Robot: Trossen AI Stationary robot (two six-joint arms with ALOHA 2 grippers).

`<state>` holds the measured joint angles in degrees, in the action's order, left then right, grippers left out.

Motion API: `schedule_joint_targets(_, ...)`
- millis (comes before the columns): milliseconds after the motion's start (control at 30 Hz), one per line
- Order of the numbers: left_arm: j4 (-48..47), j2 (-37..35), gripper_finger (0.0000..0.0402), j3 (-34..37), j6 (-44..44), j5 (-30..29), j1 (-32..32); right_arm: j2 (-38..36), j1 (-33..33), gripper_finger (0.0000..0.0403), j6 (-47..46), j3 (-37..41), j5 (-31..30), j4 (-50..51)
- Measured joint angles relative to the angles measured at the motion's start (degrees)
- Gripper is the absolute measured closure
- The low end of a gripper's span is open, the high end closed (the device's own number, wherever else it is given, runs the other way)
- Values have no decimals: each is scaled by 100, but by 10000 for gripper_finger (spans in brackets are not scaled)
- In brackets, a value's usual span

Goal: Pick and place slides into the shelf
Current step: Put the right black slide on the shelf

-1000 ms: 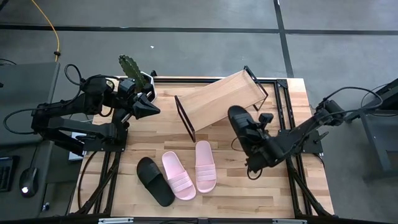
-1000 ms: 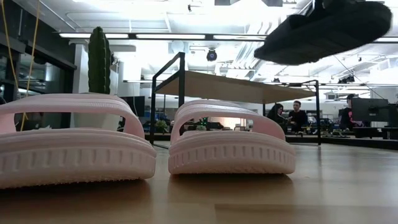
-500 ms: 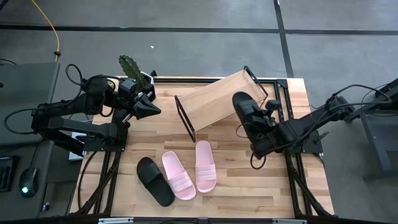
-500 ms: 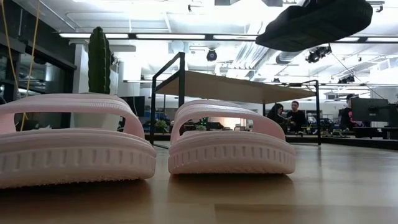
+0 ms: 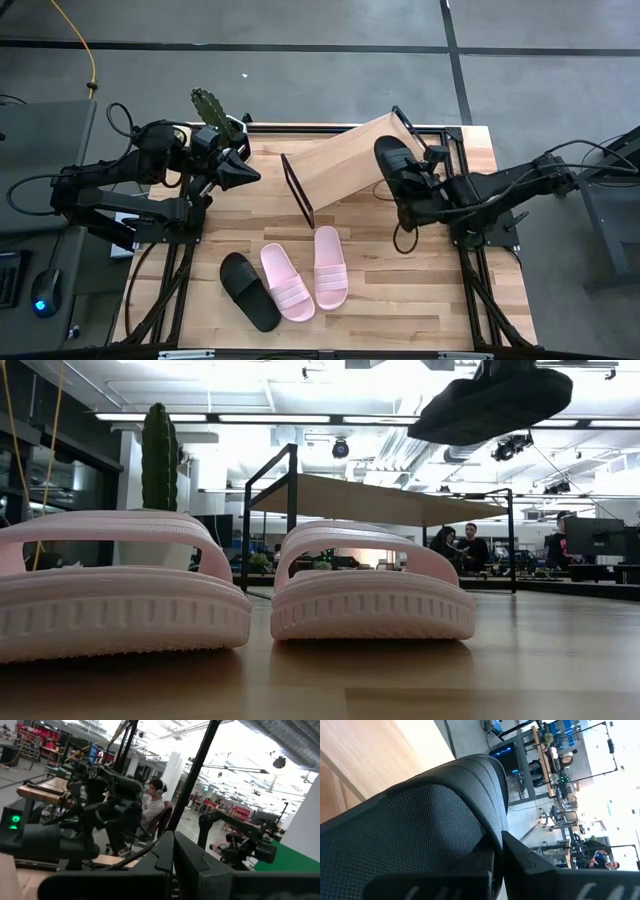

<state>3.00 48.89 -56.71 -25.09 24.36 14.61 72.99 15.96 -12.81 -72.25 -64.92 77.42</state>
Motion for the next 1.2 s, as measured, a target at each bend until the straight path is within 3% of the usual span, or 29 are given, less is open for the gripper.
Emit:
schedule_joint_targets(200,-37,40,401,-2,73,9,-2,-39,-593,402,1083,0,528,-827)
schedule_joint_targets(367,-154,51,401,-2,84,44,-2,-39,-1046,402,1727,0,603,-1203)
schedule_joint_targets(567,-322,49,401,-2,131,42,-2,-38,-1662,402,2489,0,1547,-2022)
schedule_joint_targets(700,-345,50,401,-2,149,44,-2,-35,-1993,402,2944,2,1695,-2481)
schedule_joint_targets(1200,-487,49,401,-2,147,44,-2,-35,-3016,403,3550,2,2891,-2790)
